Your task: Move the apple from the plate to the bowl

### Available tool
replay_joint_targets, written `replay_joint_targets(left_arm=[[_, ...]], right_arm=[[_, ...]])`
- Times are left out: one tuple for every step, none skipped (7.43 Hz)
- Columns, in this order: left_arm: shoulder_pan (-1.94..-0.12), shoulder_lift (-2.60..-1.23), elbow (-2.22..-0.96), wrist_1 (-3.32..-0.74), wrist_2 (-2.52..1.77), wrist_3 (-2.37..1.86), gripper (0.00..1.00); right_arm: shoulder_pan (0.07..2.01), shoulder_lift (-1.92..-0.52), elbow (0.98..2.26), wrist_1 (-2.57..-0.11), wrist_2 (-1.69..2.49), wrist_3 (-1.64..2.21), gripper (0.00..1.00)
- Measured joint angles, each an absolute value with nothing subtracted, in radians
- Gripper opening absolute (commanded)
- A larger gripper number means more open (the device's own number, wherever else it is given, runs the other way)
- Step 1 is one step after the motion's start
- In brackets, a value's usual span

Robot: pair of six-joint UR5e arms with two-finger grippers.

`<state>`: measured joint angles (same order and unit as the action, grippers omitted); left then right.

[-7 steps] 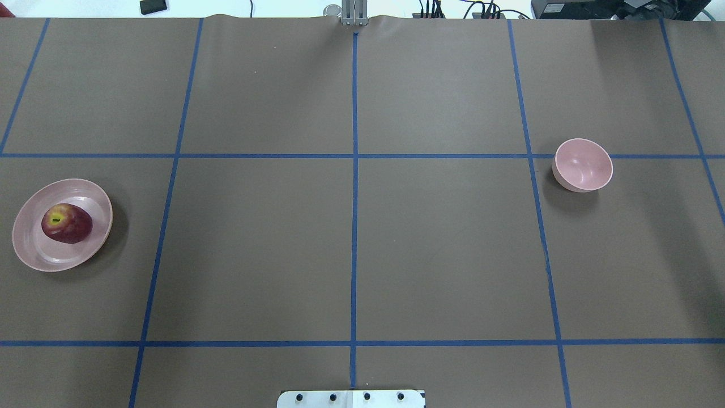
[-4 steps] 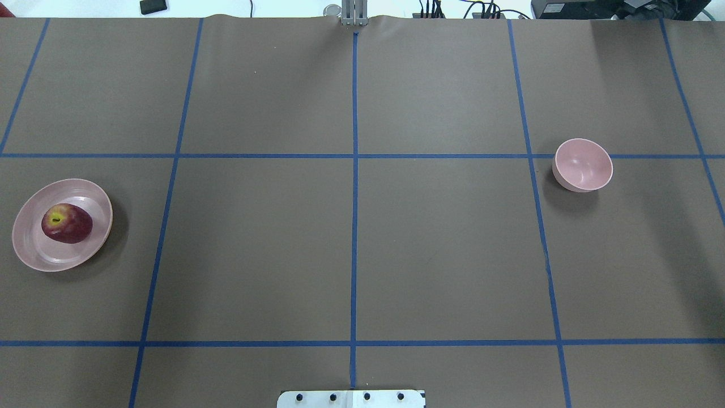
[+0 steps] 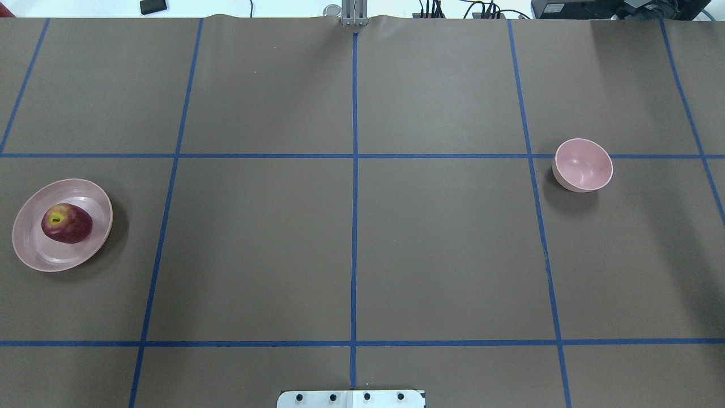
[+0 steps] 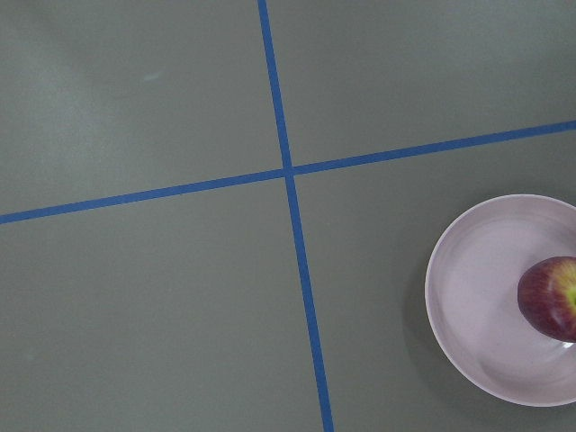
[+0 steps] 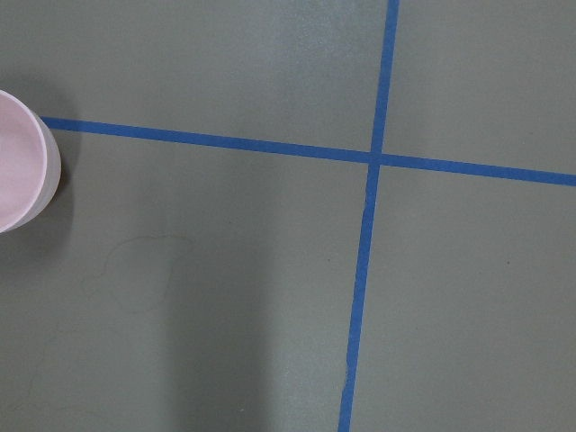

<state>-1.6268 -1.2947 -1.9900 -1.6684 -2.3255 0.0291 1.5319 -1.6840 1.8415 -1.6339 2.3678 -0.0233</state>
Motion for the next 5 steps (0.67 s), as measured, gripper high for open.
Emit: replay_joint_targets(left_arm=[[-1.626, -1.295, -1.989, -1.669, -2.326, 0.029, 0.98], [-1.626, -1.295, -1.988, -1.669, -2.326, 0.029, 0.98], [-1.626, -1.295, -1.988, -1.668, -2.326, 0.029, 0.98], [-1.627, -1.294, -1.987, -1.667, -2.326, 0.029, 0.98], [-1.627, -1.292, -1.987, -1.666, -2.326, 0.029, 0.98]], right_arm=[[1.53, -1.683, 1.843, -1.634, 2.368, -0.024, 1.0], [1.53, -1.682, 1.843, -1.634, 2.369, -0.023, 1.0], [1.529, -1.682, 1.844, -1.634, 2.369, -0.02, 1.0], [1.526, -1.681, 1.844, -1.634, 2.37, -0.02, 1.0], [1.515, -1.681, 1.843, -1.625, 2.37, -0.016, 1.0]])
